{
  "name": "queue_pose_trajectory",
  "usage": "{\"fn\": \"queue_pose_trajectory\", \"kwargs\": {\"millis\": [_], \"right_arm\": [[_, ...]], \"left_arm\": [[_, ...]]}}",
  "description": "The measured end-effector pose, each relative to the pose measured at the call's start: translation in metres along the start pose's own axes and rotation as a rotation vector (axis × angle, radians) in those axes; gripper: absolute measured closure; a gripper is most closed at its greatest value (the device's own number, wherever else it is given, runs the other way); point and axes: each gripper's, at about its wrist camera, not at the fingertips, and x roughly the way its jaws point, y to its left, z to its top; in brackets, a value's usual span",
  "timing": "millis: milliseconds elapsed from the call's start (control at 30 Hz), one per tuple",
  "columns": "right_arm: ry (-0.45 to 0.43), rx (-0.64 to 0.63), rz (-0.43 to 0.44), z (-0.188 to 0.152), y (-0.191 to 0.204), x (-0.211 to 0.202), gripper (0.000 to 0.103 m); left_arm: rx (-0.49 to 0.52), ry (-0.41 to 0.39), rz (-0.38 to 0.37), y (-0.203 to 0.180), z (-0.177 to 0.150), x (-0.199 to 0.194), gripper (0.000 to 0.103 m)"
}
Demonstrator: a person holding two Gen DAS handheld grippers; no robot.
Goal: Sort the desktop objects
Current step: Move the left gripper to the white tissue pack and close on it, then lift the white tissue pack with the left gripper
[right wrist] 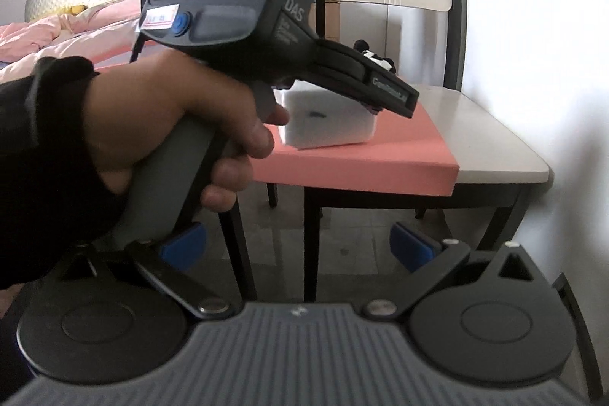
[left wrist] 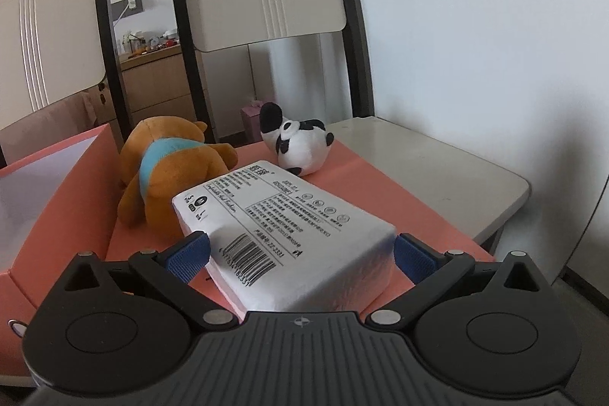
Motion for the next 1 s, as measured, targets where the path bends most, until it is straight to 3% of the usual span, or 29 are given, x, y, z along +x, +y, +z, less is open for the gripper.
{"fn": "queue_pose_trajectory", "kwargs": {"millis": [500,700,1000], "right_arm": [[0.003,0.008,-0.007,0.005,0.005,0.002,0.0],[-0.001,0.013,-0.004,0.007,0.007,0.005,0.0],[0.0,0.021,0.013,0.007,0.009,0.011,0.0]], "left_arm": [[0.007,-0.073,-0.021,0.019,0.001,-0.017,0.03],[-0.032,-0.07,-0.024,0.034,-0.006,-0.02,0.029],[-0.082,-0.105,0.012,0.044,-0.02,-0.023,0.015]]}}
